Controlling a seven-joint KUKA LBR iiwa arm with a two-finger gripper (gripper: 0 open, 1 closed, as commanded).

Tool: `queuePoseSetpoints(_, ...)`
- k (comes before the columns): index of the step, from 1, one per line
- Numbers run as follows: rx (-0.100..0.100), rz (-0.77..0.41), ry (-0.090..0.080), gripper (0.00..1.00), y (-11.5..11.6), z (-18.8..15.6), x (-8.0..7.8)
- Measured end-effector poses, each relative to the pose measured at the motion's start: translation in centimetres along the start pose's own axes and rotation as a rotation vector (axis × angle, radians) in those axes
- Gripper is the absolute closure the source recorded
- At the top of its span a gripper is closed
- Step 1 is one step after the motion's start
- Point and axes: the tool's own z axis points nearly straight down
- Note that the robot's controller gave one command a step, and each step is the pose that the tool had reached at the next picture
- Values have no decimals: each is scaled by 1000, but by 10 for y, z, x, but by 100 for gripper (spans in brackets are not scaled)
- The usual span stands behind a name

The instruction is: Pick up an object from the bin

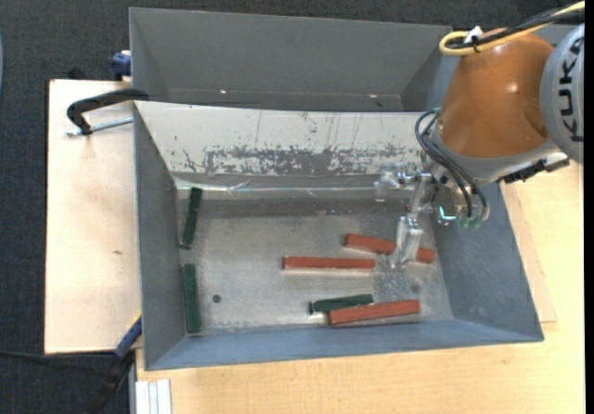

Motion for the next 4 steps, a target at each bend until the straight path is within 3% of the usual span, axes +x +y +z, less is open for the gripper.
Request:
queuePoseSetpoints(1,1,-1,-8,0,0,-4,-2)
queuePoseSetpoints(2,1,-74,-14,0,-15,32,-9)
queuePoseSetpoints(3,2,-284,-11,0,-21,88,12)
queuePoseSetpoints(4,2,-374,-7,0,-22,117,0)
